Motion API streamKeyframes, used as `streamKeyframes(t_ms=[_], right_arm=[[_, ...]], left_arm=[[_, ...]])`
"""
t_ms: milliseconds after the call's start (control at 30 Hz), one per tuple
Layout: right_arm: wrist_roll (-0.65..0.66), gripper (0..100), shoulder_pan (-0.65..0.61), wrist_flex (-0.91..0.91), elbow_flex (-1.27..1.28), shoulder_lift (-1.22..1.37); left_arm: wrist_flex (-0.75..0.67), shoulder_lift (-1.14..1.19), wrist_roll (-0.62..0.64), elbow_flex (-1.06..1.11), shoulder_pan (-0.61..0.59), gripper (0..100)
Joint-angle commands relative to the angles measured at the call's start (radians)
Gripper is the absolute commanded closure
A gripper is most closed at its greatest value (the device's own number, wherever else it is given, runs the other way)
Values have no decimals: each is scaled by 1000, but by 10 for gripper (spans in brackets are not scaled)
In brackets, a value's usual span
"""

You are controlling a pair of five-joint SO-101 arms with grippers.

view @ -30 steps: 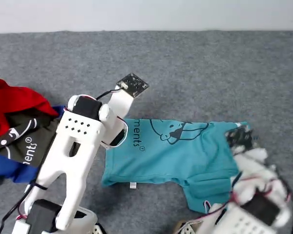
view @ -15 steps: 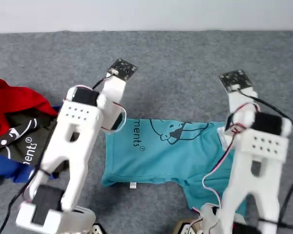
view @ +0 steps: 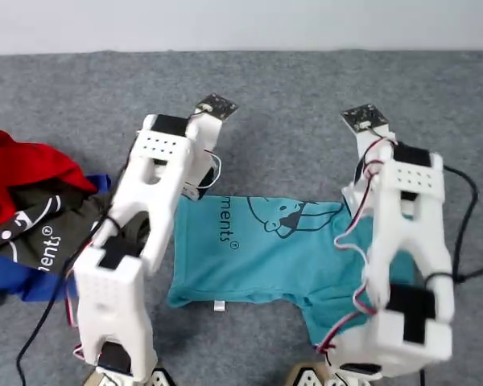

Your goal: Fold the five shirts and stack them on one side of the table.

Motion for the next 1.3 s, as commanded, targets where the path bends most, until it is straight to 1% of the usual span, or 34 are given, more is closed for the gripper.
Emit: streamKeyframes(t_ms=[0, 133, 333, 500, 600, 800, 1000, 1167, 1267], right_arm=[[-12, 989, 2, -18, -130, 114], [-12, 989, 36, -15, -239, 266], [-5, 989, 139, -8, -362, 432], [-3, 989, 217, -5, -419, 483], [-3, 989, 231, 27, -433, 469], [-3, 989, 191, 111, -440, 355], [-5, 989, 176, 206, -440, 173], [-5, 989, 182, 325, -440, 62], [-8, 989, 202, 392, -440, -4]], left_arm=[[11, 84, -6, -108, 0, 985], [26, 204, -9, -209, -2, 985], [127, 381, -9, -414, -18, 985], [227, 480, -9, -607, -75, 986], [241, 491, -9, -644, -107, 986], [241, 382, -11, -584, -100, 986], [241, 176, -12, -483, -84, 986], [241, 14, -12, -384, -41, 986], [241, -58, -12, -331, 9, 984]])
